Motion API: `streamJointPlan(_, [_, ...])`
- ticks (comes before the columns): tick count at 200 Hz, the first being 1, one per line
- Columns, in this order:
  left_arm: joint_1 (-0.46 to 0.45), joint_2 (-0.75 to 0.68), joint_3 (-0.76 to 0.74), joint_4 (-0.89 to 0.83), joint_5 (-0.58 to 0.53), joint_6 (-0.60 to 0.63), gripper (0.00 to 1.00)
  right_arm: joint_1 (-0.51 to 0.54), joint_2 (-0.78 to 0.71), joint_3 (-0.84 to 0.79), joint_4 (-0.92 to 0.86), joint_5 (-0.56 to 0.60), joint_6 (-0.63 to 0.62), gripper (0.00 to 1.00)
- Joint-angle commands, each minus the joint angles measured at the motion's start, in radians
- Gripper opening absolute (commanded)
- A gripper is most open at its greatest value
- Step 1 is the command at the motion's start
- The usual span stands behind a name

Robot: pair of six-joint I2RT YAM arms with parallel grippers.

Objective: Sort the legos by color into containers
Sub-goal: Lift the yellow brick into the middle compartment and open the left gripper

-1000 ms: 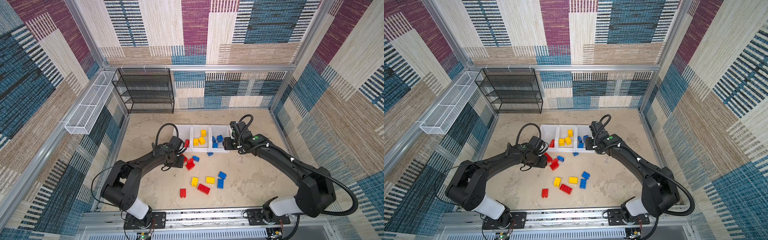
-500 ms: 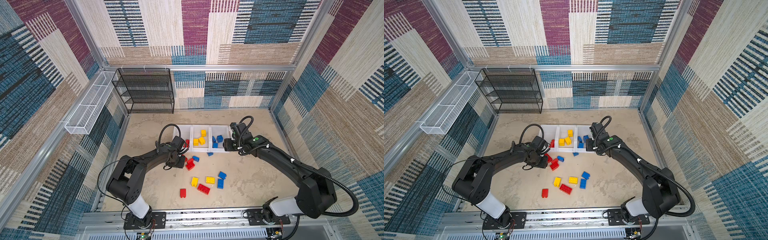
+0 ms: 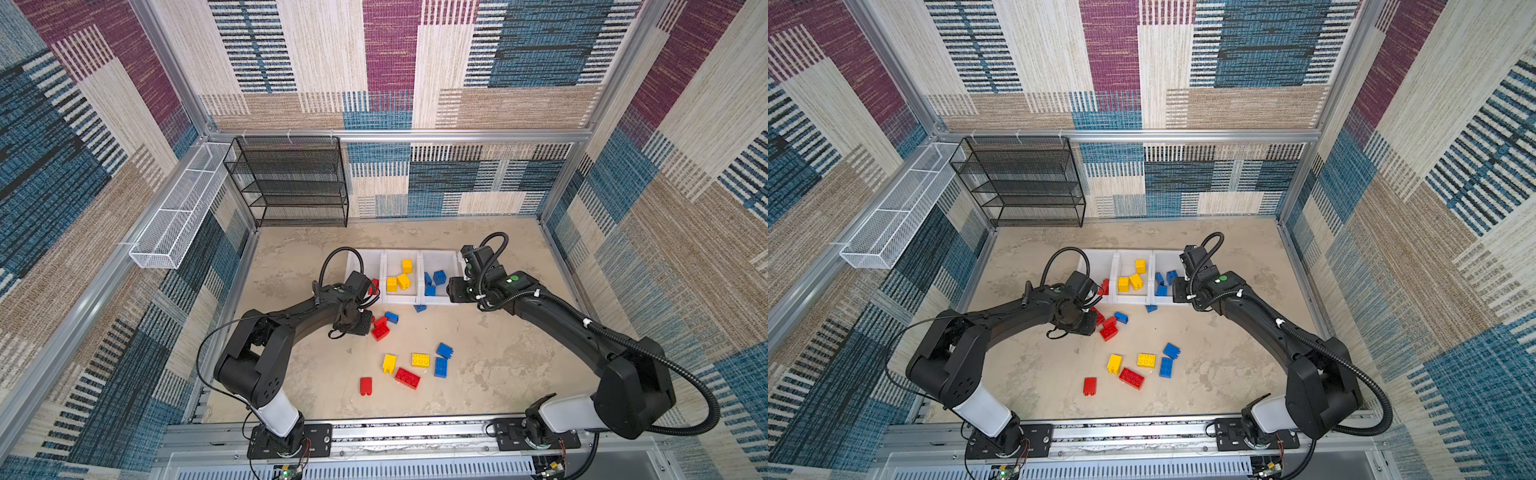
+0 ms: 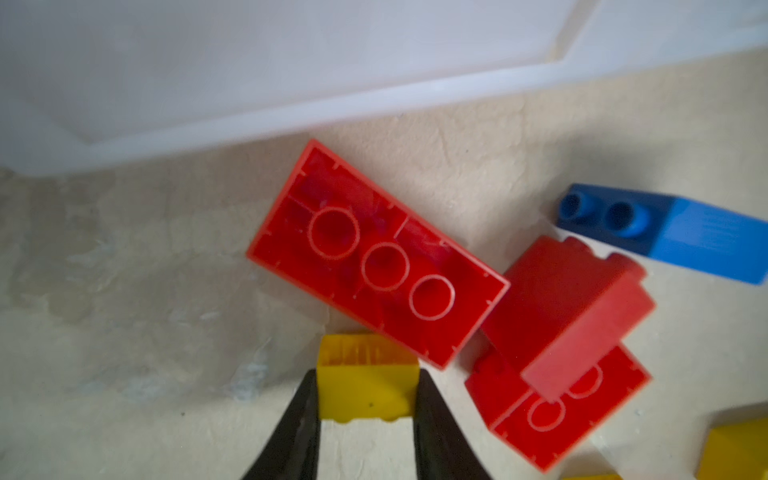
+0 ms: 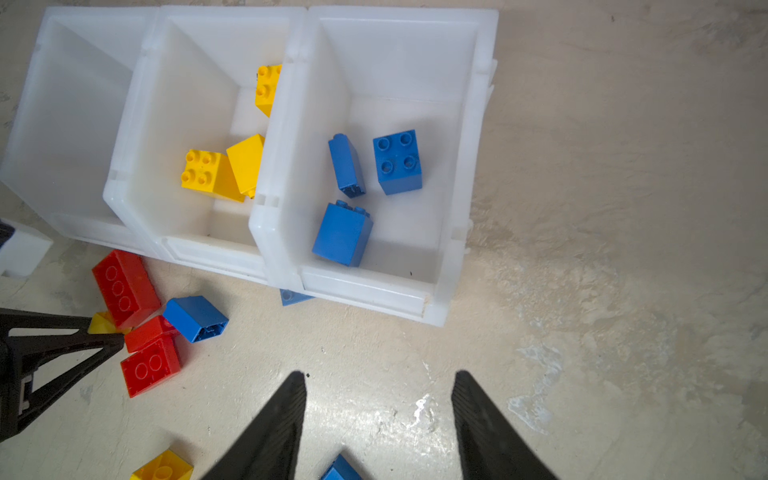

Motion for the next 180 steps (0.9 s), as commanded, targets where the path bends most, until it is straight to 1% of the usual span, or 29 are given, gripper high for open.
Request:
streamJointPlan(1, [-0.003, -0.043, 0.006, -0.017, 0.001, 0.029, 0.32, 0.001, -0.008, 0.01, 0.0, 0.006, 0.009, 0.59])
streamJointPlan(30, [-0.022, -0.11, 0.038, -0.022, 0.015, 0.003, 0.32, 0.002, -0.015, 0.019, -0.003, 0.013, 0.01, 0.59])
streamJointPlan(58, [-0.052, -0.089, 0.133, -0.023, 0.048, -0.004, 0.32, 0.002, -0.02, 0.023, -0.004, 0.016, 0.015, 0.59])
streamJointPlan(88, [-0.064, 0.015, 0.292, -0.023, 0.078, 0.013, 0.33, 0.001, -0.03, 0.011, -0.01, 0.02, 0.021, 0.59])
streamJointPlan(115, [-0.103, 0.144, 0.438, -0.034, 0.071, 0.05, 0.33, 0.002, -0.048, -0.004, -0.013, 0.025, 0.027, 0.59])
streamJointPlan(133, [-0.112, 0.236, 0.53, -0.055, 0.078, 0.049, 0.33, 0.001, -0.057, -0.012, -0.016, 0.024, 0.035, 0.59])
streamJointPlan(156, [-0.124, 0.317, 0.599, -0.064, 0.08, 0.054, 0.33, 0.002, -0.07, -0.022, -0.019, 0.028, 0.041, 0.59])
streamJointPlan(180, [-0.127, 0.368, 0.643, -0.07, 0.069, 0.056, 0.34, 0.001, -0.077, -0.03, -0.023, 0.03, 0.043, 0.59])
